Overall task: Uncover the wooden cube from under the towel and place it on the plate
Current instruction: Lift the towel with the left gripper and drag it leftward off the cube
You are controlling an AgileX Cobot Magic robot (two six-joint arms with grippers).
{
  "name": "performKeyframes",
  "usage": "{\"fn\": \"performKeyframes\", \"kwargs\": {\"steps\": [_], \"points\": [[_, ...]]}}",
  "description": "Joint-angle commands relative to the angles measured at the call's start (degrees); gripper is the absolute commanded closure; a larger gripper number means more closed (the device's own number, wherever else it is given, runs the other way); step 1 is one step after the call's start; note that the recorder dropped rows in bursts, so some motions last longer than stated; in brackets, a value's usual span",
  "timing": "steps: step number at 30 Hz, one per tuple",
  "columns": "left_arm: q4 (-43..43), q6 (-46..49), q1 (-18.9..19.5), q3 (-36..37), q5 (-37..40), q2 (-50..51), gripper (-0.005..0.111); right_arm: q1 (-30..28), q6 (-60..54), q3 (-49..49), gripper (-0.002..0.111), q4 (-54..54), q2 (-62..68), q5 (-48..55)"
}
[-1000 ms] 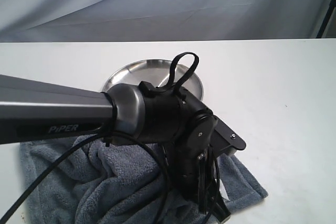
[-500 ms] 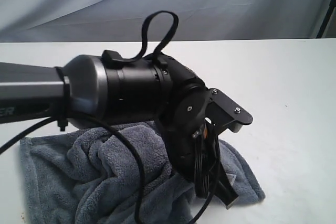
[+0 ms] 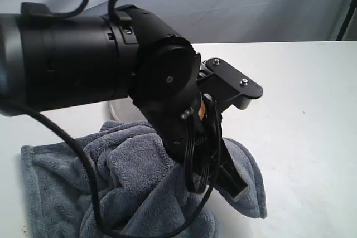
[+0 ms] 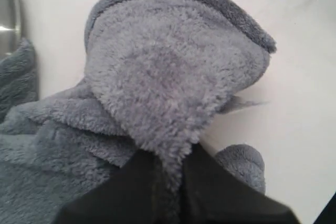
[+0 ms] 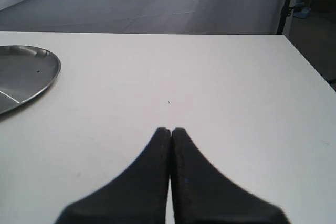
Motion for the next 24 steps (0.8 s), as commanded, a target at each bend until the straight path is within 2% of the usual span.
{"fn": "performKeyframes", "kwargs": {"steps": [1,19,24], "points": [[5.96,-6.35,-0.21,-0.10,1.77,-3.72,0.107,-0.12,0.16,0.21,0.108,0.38,-0.25,-0.03],[22.46,-16.63,-0.21,-0.10,15.78,-13.01,0.107,-0.12,0.16,0.21,0.108,0.38,-0.25,-0.03],[22.37,-18.00,4.16,-0.10,17.23,-15.17,0.107,-0.12,0.16,0.21,0.108,0.38,-0.25,-0.03]]}}
